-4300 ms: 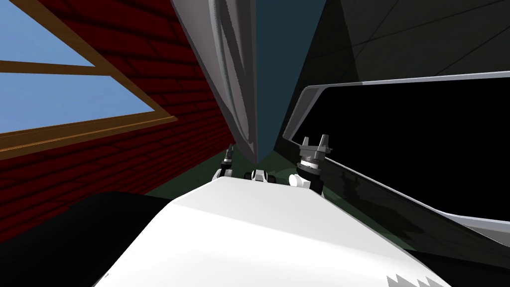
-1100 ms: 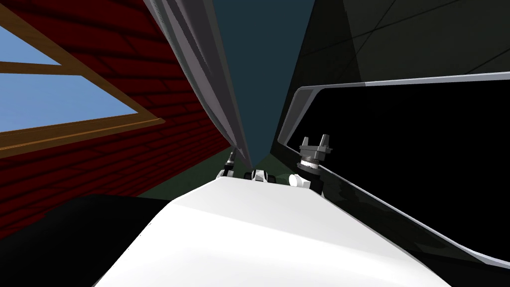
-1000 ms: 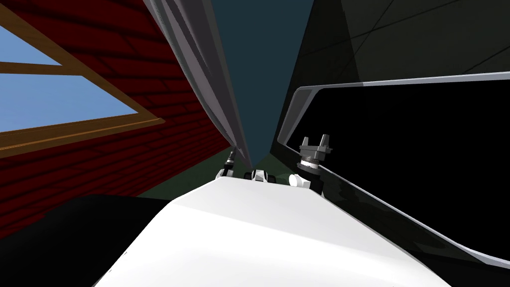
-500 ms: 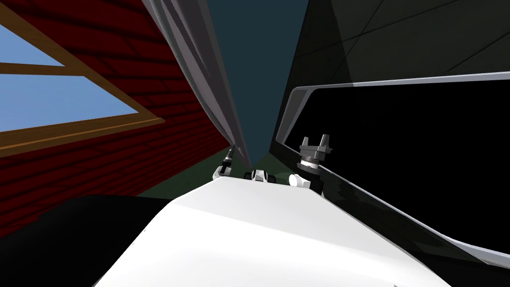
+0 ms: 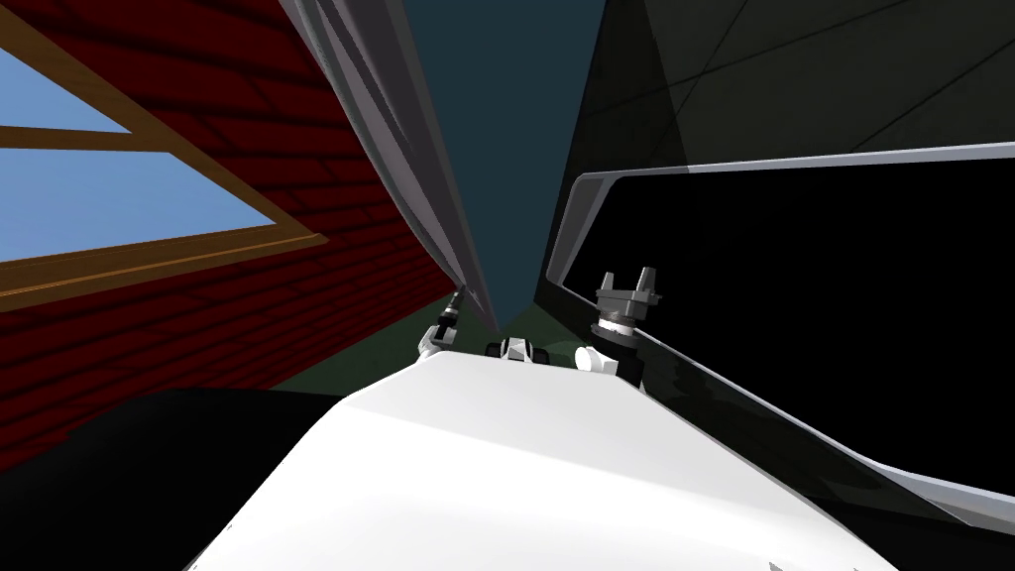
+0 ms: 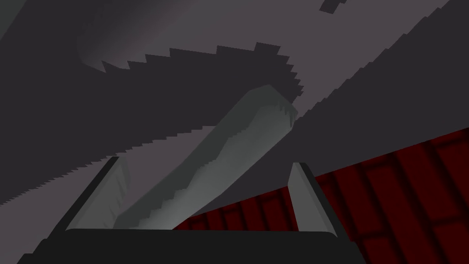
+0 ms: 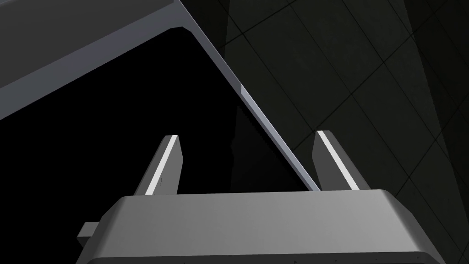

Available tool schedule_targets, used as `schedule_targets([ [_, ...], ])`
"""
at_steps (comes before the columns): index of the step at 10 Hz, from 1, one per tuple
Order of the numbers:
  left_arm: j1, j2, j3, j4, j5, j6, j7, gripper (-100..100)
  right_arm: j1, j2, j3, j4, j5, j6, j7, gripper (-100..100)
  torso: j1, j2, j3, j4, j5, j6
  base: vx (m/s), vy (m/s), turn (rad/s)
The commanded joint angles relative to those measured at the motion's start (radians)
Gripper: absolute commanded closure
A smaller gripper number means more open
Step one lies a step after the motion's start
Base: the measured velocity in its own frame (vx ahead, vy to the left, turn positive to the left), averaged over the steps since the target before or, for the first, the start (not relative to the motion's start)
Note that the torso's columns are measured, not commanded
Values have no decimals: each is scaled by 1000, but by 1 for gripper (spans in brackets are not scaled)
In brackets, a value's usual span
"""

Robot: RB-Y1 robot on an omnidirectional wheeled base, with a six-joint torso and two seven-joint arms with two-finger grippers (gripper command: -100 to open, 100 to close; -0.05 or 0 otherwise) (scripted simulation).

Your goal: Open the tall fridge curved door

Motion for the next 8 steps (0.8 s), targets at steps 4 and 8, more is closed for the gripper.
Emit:
schedule_targets([
  [4,-22,78,7,-50,-19,111,29,-100,0,0,0,0,0,0,0,0,-1,0,0,0,0,0,-36,-47,-7],
  [8,-38,137,12,-84,-31,185,48,-100,0,0,0,0,0,0,0,0,0,0,0,0,0,0,-30,-34,-6],
])
